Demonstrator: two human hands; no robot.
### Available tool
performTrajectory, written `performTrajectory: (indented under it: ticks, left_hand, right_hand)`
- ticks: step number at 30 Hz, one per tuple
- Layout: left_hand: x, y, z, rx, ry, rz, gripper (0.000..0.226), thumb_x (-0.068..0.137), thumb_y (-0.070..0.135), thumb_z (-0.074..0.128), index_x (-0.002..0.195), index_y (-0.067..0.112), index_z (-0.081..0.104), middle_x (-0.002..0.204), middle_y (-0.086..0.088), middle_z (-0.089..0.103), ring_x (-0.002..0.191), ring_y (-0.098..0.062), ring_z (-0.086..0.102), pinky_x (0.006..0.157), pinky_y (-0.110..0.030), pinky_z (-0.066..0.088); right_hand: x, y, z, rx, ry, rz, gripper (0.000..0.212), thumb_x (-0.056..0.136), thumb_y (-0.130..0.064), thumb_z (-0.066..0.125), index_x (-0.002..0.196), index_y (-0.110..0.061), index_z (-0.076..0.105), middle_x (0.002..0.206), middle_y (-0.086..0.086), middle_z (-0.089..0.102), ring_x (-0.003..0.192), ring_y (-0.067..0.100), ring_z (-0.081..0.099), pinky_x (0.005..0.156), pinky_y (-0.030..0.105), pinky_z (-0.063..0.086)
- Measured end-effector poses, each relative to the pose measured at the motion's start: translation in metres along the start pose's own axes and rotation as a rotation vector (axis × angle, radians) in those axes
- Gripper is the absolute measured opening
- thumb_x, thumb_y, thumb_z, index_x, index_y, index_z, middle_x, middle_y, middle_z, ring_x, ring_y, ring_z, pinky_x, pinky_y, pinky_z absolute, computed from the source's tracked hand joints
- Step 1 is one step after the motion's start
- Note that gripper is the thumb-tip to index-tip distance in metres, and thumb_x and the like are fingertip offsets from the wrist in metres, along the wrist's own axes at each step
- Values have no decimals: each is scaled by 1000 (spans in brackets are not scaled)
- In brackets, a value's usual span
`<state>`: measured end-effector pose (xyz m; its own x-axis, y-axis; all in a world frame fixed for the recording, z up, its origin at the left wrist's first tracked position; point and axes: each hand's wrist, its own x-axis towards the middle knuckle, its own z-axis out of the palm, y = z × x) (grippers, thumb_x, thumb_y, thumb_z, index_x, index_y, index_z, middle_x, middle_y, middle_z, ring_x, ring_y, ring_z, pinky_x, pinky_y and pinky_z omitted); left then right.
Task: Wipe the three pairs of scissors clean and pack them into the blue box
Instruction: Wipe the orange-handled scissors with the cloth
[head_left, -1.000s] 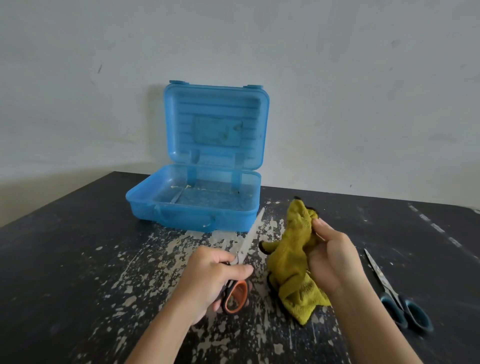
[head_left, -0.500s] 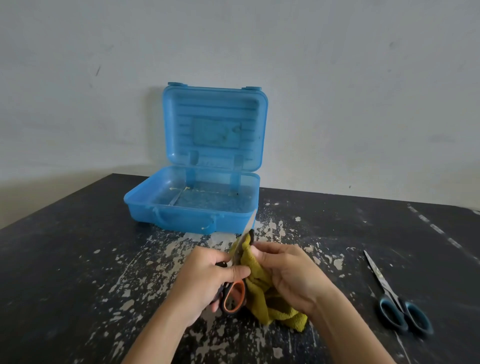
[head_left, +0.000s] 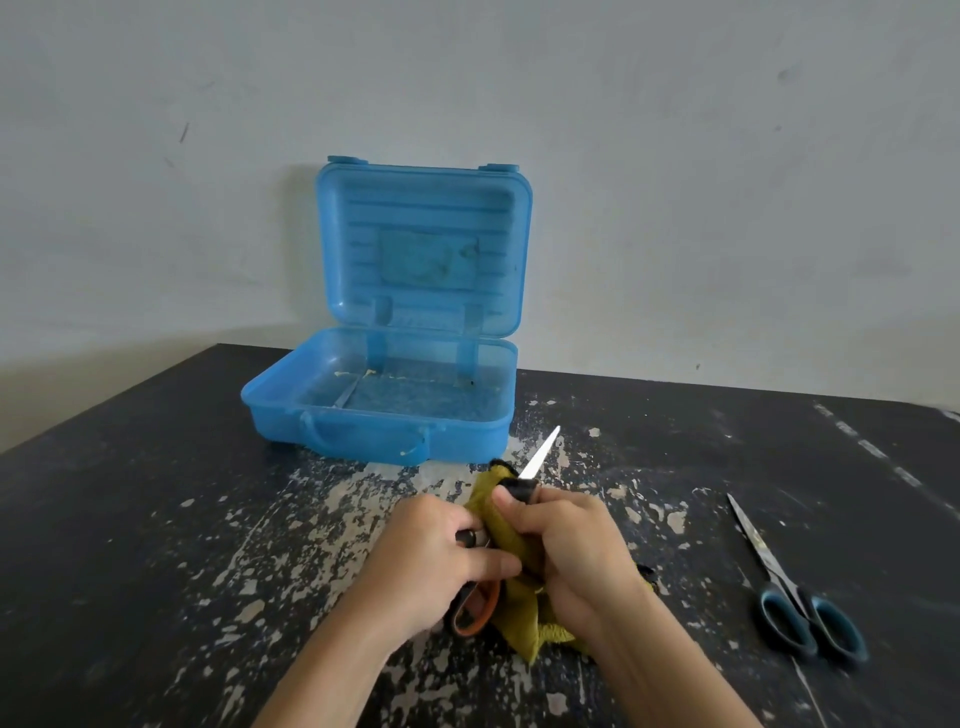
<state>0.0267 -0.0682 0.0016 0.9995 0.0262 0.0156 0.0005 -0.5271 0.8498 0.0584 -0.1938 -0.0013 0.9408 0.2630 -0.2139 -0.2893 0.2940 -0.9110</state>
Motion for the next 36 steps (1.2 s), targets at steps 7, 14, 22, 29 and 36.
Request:
performTrajectory:
  ticks: [7, 14, 22, 29, 36]
  left_hand:
    - [-5, 1, 1, -61, -82, -17, 13, 68, 25, 83, 67, 19, 71, 62, -3, 68, 58, -23, 64, 61, -29, 53]
    - [-11, 8, 0, -202, -152, -52, 16, 74, 13, 77, 84, 2, 70, 62, -10, 66, 24, 0, 39, 31, -9, 26]
    - [-3, -4, -7, -329, 117, -59, 30, 65, 28, 80, 76, 3, 67, 62, -16, 70, 31, -19, 34, 33, -21, 25]
    - [-6, -2, -1, -210, 77, -15, 11, 78, 14, 74, 87, 7, 73, 52, -8, 64, 22, -9, 33, 28, -17, 23]
    - [-4, 2, 1, -158, 23, -2, 14, 78, 14, 74, 89, 5, 72, 49, 1, 61, 22, -2, 38, 30, -12, 26]
  right_hand:
    - [23, -21, -25, 161, 272, -56, 22, 72, -7, 71, 84, 10, 63, 82, 22, 68, 70, 29, 67, 63, 37, 54]
    - [34, -35, -51, 457, 330, -86, 18, 88, -2, 52, 103, 6, 59, 104, 17, 65, 91, 26, 63, 73, 41, 51]
    - [12, -14, -25, 87, -6, -13, 35, 72, -23, 67, 86, 9, 64, 88, 24, 66, 82, 32, 65, 75, 43, 54]
    - [-2, 2, 6, -67, -96, -38, 26, 71, -7, 70, 88, 13, 64, 89, 29, 66, 74, 33, 65, 73, 43, 56]
    - [3, -3, 5, 14, 0, -4, 19, 62, -4, 74, 75, 9, 66, 77, 25, 65, 70, 35, 62, 72, 51, 53]
